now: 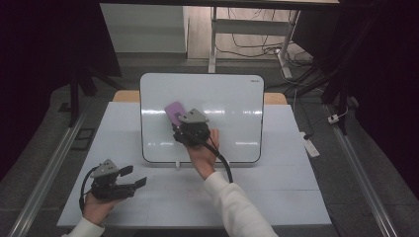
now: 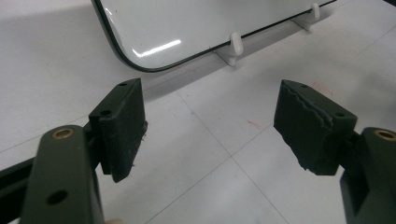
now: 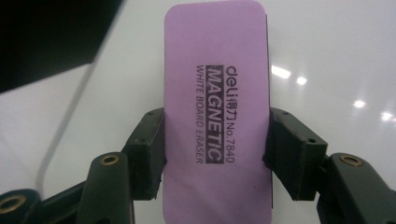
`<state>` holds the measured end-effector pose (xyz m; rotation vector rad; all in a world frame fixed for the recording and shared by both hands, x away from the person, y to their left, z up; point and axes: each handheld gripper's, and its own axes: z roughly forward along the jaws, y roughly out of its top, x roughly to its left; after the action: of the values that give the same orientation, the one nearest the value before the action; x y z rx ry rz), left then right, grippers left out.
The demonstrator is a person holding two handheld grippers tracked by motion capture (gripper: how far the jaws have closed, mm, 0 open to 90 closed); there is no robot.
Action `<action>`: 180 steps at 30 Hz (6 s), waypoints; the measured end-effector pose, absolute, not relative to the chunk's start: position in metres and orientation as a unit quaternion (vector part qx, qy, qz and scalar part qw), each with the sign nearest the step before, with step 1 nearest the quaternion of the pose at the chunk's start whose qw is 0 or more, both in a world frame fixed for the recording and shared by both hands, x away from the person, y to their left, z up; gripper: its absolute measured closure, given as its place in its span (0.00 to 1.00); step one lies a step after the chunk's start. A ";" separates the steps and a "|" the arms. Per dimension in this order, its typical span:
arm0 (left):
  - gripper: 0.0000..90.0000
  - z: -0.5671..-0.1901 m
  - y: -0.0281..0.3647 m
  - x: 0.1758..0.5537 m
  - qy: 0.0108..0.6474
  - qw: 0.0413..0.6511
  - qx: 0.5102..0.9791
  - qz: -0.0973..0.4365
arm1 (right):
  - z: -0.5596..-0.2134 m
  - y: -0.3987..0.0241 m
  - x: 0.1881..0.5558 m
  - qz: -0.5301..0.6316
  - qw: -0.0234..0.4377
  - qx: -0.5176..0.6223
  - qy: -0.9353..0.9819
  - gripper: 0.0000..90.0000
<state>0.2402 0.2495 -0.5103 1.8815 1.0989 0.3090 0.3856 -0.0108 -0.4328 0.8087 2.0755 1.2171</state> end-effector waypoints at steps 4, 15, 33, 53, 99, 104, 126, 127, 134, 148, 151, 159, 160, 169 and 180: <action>0.28 -0.511 0.249 0.240 0.445 0.452 0.763 0.124 | -0.428 -0.043 0.389 0.453 0.322 0.330 0.763 0.45; 0.28 -0.510 0.247 0.241 0.446 0.450 0.763 0.125 | -0.418 -0.119 0.396 0.456 0.334 0.390 0.727 0.45; 0.28 -0.508 0.244 0.242 0.448 0.459 0.758 0.124 | -0.438 -0.145 0.329 0.518 0.222 0.338 0.754 0.45; 0.28 -0.489 0.229 0.240 0.440 0.493 0.743 0.111 | -0.461 -0.140 0.308 0.525 0.190 0.321 0.765 0.45; 0.47 -0.466 0.140 0.281 0.395 0.542 0.741 0.034 | -0.484 -0.096 0.278 0.542 0.173 0.273 0.776 0.45; 0.61 -0.466 0.139 0.281 0.402 0.541 0.738 0.031 | -0.485 -0.094 0.276 0.542 0.173 0.271 0.776 0.45; 0.69 -0.445 0.178 0.273 0.425 0.533 0.728 0.078 | -0.468 -0.152 0.290 0.556 0.164 0.284 0.764 0.33; 0.69 -0.445 0.181 0.273 0.425 0.532 0.728 0.080 | -0.469 -0.159 0.291 0.557 0.164 0.281 0.764 0.33; 0.69 -0.443 0.196 0.269 0.431 0.526 0.727 0.097 | -0.475 -0.217 0.291 0.544 0.193 0.310 0.756 0.34; 0.69 -0.436 0.208 0.266 0.448 0.513 0.724 0.110 | -0.489 -0.289 0.296 0.501 0.233 0.352 0.755 0.37; 0.69 -0.433 0.211 0.266 0.449 0.516 0.721 0.112 | -0.491 -0.285 0.296 0.490 0.239 0.346 0.764 0.37; 0.69 -0.419 0.216 0.271 0.449 0.520 0.716 0.124 | -0.493 -0.280 0.297 0.477 0.242 0.342 0.773 0.37; 0.69 -0.416 0.216 0.274 0.449 0.520 0.715 0.125 | -0.493 -0.280 0.297 0.477 0.243 0.343 0.772 0.37; 0.69 -0.379 0.216 0.304 0.452 0.503 0.722 0.143 | -0.499 -0.281 0.300 0.470 0.240 0.346 0.776 0.37; 0.69 -0.353 0.232 0.345 0.499 0.469 0.705 0.187 | -0.501 -0.280 0.300 0.467 0.240 0.349 0.777 0.37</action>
<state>0.3448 0.2318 -0.3526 1.7276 1.2226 0.4588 0.3002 -0.2801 -0.5006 0.9549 2.1257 1.2775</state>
